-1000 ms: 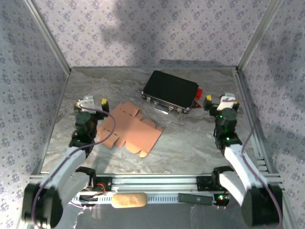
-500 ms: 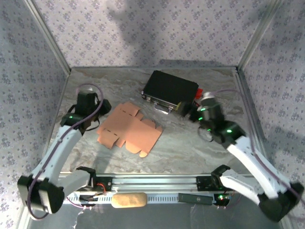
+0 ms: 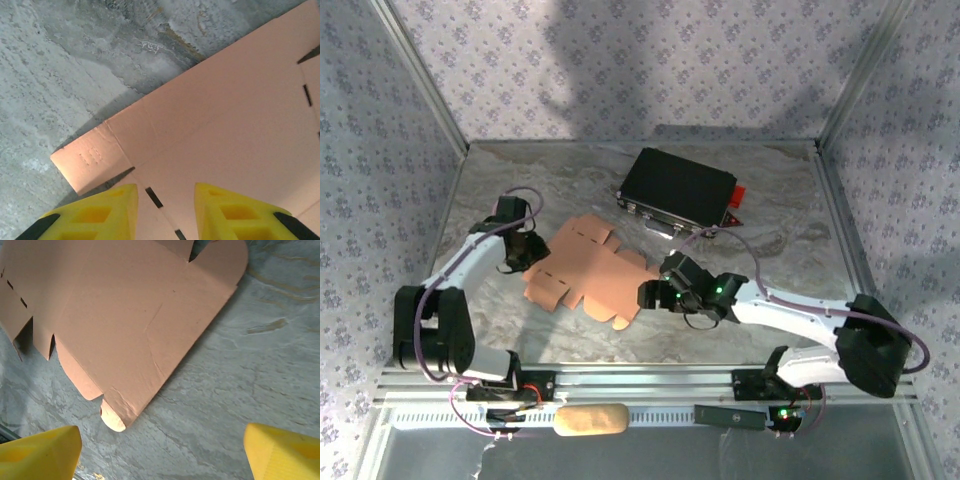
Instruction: Fold the paper box
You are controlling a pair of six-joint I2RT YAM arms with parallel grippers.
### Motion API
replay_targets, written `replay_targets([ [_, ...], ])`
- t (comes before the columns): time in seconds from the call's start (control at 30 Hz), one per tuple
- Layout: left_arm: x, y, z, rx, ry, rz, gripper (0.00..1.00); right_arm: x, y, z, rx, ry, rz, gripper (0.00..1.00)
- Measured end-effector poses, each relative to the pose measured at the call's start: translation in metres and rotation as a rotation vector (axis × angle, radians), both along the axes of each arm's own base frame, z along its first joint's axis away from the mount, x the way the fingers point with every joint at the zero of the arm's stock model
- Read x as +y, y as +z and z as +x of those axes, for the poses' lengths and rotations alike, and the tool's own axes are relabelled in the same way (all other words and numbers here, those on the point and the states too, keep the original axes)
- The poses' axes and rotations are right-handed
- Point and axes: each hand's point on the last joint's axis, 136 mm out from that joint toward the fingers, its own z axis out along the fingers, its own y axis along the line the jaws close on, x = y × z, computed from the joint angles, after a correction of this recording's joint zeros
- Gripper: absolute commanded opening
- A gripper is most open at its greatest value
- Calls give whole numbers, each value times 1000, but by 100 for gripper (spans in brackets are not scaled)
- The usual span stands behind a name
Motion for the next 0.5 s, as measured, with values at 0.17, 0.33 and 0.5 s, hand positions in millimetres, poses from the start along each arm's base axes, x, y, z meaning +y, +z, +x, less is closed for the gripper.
replay_targets([
  [0.17, -2, -8, 9, -9, -3, -6, 32, 11, -9, 6, 33, -16, 60, 84],
  [0.33, -3, -20, 10, -4, -5, -11, 31, 12, -31, 10, 104, -50, 103, 81],
  [0.5, -2, -41, 4, 39, -5, -7, 28, 27, -45, 12, 156, -52, 154, 75],
])
